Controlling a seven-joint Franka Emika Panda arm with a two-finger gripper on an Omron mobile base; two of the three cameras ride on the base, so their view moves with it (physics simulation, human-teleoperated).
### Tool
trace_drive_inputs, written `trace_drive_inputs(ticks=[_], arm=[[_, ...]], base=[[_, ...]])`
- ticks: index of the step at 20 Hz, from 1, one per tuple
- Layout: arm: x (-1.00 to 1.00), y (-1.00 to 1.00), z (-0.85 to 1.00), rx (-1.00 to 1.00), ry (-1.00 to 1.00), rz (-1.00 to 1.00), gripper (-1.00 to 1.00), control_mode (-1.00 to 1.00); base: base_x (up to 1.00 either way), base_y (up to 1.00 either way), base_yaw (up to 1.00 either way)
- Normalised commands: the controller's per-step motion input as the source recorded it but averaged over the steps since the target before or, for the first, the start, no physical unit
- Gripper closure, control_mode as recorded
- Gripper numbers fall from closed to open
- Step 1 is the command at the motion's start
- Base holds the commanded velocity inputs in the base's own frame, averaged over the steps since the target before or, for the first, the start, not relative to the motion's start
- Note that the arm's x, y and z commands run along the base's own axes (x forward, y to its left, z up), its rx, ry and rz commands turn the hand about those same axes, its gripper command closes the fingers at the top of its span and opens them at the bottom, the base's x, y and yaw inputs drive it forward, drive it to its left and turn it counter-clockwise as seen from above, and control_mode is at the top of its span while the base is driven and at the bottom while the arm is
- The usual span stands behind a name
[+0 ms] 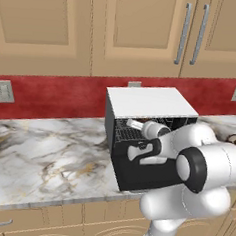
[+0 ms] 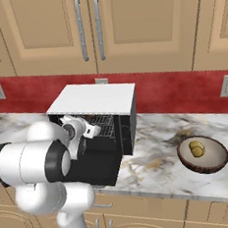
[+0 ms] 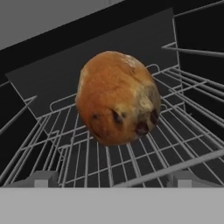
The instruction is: Pick up the heated bread from the toaster oven and place it in the bowl. Then move the bread bowl to the dining counter.
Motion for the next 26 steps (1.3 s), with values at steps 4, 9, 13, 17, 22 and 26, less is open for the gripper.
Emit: trace_drive_inputs(ticks=[4,9,13,17,22,26], arm=[[0.19,0.00,-0.03,0.00,0.00,0.00,-1.00,-1.00],[0.07,0.00,-0.24,0.00,0.05,0.00,1.00,-1.00],[0.00,0.00,0.00,0.00,0.01,0.00,1.00,-1.00],[0.00,0.00,0.00,0.00,0.00,0.00,1.00,-1.00],[-0.10,0.00,0.00,0.00,0.00,0.00,1.00,-1.00],[-0.17,0.00,0.00,0.00,0.00,0.00,1.00,-1.00]], base=[[0.00,0.00,0.00],[0.00,0.00,0.00],[0.00,0.00,0.00],[0.00,0.00,0.00],[0.00,0.00,0.00],[0.00,0.00,0.00]])
